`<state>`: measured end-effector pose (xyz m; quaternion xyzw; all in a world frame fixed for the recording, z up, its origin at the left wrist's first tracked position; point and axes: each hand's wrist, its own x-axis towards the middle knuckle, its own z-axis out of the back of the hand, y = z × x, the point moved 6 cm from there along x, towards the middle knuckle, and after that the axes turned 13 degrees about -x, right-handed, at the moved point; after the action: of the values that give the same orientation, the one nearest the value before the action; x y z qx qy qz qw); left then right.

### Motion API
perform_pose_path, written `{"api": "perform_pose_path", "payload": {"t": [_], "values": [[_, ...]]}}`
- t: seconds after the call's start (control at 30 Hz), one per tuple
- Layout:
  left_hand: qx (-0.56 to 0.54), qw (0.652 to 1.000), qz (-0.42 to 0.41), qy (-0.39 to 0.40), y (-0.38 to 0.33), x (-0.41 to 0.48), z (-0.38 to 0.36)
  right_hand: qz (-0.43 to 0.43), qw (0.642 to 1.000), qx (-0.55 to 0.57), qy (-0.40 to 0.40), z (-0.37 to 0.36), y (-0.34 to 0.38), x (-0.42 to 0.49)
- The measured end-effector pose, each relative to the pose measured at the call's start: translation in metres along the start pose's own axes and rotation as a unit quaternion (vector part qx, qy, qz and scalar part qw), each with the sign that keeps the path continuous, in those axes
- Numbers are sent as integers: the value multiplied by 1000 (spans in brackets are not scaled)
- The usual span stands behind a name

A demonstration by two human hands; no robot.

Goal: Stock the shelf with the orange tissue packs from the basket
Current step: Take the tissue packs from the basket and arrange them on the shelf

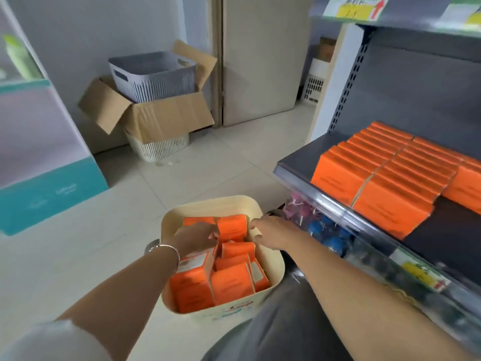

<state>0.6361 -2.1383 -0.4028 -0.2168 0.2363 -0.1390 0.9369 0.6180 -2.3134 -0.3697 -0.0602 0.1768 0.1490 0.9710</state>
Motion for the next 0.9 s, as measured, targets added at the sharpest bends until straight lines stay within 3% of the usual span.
{"api": "perform_pose_path", "payload": {"t": [0.27,0.5,0.77,0.9], "values": [[54,994,63,67,71,12,-73,63,989,24,130,-66,41,39],[72,991,110,30,90,26,-111,86,982,10,167,-105,47,61],[-51,989,139,20,111,34,-127,113,969,-67,211,-139,60,86],[-43,986,154,48,117,40,-118,99,964,-110,220,-136,63,93]]}}
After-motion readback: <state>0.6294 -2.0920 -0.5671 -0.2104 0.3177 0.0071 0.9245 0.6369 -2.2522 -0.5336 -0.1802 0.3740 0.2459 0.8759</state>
